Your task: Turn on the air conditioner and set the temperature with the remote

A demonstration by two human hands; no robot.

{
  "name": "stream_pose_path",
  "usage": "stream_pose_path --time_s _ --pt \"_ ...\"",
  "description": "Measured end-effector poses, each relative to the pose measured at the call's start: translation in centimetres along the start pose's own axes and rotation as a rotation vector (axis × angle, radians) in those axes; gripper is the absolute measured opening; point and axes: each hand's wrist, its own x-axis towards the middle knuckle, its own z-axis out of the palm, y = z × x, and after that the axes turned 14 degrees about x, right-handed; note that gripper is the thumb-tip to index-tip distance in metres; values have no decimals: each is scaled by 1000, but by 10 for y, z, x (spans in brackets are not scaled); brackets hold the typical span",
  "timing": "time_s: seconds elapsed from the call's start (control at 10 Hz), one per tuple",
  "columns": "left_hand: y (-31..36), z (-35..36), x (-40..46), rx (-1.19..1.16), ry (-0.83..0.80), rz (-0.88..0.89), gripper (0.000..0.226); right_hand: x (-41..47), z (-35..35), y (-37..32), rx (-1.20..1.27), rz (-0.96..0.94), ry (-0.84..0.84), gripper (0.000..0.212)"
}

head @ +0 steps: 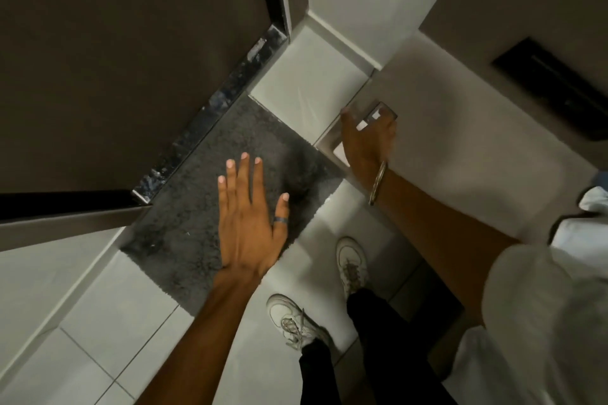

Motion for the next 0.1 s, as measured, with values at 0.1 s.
stream_pose_path --time_s 0.1 --pt "-6 -54 2 12 133 -15 72 -36 -19 -43 -1 -341 -104 74"
